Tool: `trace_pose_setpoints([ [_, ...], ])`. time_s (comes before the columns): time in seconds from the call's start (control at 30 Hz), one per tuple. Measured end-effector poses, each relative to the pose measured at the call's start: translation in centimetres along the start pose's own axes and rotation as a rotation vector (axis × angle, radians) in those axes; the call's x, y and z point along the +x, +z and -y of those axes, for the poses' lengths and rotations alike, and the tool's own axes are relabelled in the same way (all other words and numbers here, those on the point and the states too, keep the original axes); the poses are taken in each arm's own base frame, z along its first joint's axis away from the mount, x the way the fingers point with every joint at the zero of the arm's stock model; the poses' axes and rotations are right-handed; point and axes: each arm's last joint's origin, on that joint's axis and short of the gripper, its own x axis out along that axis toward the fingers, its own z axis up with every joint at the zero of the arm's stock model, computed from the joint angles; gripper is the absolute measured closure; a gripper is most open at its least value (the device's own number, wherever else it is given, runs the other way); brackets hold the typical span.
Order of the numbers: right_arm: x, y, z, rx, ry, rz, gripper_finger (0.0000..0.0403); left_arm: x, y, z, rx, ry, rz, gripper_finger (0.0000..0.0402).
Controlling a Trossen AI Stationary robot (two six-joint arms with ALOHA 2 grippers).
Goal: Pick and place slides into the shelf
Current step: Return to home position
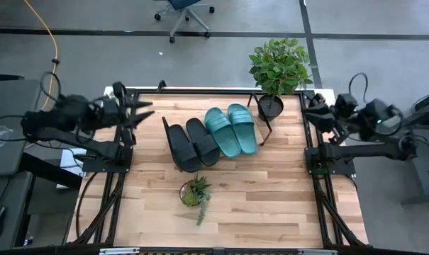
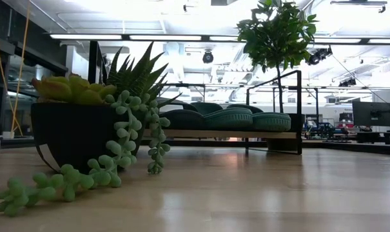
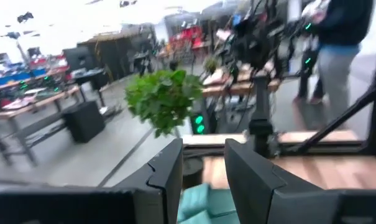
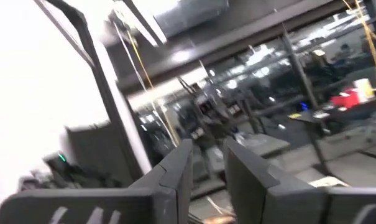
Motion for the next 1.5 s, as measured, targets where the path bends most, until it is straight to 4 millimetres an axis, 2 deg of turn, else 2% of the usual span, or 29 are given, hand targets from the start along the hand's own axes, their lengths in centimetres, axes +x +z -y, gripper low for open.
trace_pose_setpoints([
  [0.2,-1.9,-5.0,2.0,0.124,0.040,0.114,0.0327,0.4,-6.4,1.5,-0.121,-0.018,0.106,0.0296],
  [0.33,-3.4,-8.0,3.2,0.202,0.048,0.182,0.0327,-0.1,-9.6,2.0,-0.240,-0.043,0.168,0.0296],
  [0.47,-4.6,-10.3,4.1,0.252,0.058,0.227,0.0327,-0.4,-12.1,2.4,-0.280,-0.052,0.185,0.0296],
  [0.73,-5.9,-14.0,5.6,0.291,0.090,0.312,0.0328,-1.0,-15.4,2.6,-0.343,-0.018,0.227,0.0296],
  [1.0,-5.9,-14.8,6.0,0.234,0.079,0.301,0.0328,-1.1,-17.6,3.0,-0.347,-0.007,0.208,0.0295],
  [1.23,-5.5,-16.8,6.8,0.233,-0.038,0.107,0.0328,-0.6,-20.3,3.7,-0.305,0.001,0.105,0.0295],
  [1.5,-5.5,-17.8,7.4,0.241,-0.131,0.021,0.0328,-0.1,-23.6,4.5,-0.360,0.036,-0.001,0.0295],
])
